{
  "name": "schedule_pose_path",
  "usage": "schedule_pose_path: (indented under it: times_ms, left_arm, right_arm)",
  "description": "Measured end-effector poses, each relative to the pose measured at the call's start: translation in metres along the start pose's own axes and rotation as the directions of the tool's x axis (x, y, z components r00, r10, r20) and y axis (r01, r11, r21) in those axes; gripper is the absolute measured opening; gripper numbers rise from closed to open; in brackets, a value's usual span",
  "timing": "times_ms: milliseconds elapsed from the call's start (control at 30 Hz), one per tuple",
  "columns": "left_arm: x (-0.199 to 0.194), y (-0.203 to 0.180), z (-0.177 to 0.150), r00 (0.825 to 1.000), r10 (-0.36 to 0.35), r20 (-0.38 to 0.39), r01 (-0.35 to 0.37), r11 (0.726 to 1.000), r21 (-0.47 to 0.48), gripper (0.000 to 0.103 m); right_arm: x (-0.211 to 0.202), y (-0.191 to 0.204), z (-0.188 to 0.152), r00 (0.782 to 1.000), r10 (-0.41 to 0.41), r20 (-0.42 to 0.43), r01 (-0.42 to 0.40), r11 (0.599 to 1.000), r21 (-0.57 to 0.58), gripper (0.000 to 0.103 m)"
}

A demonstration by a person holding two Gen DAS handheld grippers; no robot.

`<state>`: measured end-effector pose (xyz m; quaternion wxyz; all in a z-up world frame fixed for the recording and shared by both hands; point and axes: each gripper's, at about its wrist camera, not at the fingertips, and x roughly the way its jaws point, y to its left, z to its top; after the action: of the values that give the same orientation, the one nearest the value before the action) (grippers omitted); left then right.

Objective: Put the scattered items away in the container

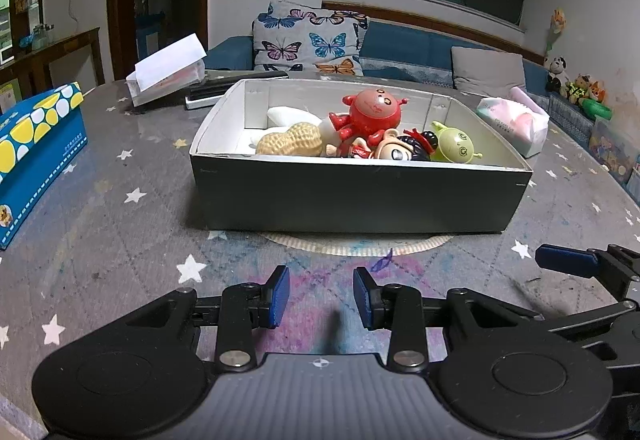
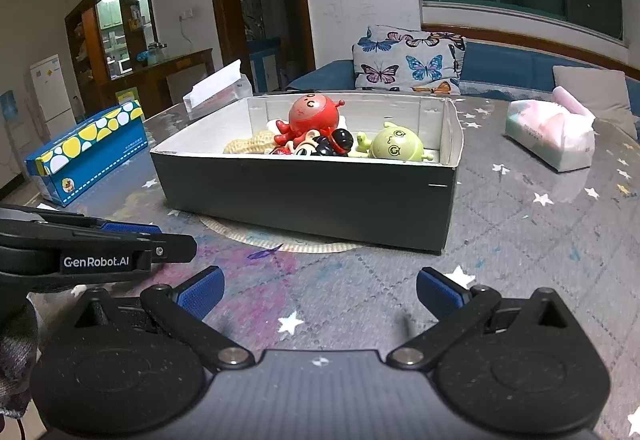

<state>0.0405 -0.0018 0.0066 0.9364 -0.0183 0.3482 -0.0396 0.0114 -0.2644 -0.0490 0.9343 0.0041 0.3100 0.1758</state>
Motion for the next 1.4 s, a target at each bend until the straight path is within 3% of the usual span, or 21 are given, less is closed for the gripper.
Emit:
schedule_pose_path:
  times_ms: [567,1400]
  left_arm:
    - [0.016,0.005,0.013,0.999,0.051,0.006,-0.052,0.998,0.041,0.037]
    - [0.038,0.003,0.022,0.998,0.062,-0.009,-0.061,0.997,0.055,0.037]
  right_arm:
    - [0.022,-0.002,0.014,1.000,-0.001,-0.030,0.001,1.000,0.006,0.103]
    - [0.040,-0.013,0.027,0.997,-0.035,-0.065,0.038,0.998,0.041,0.103]
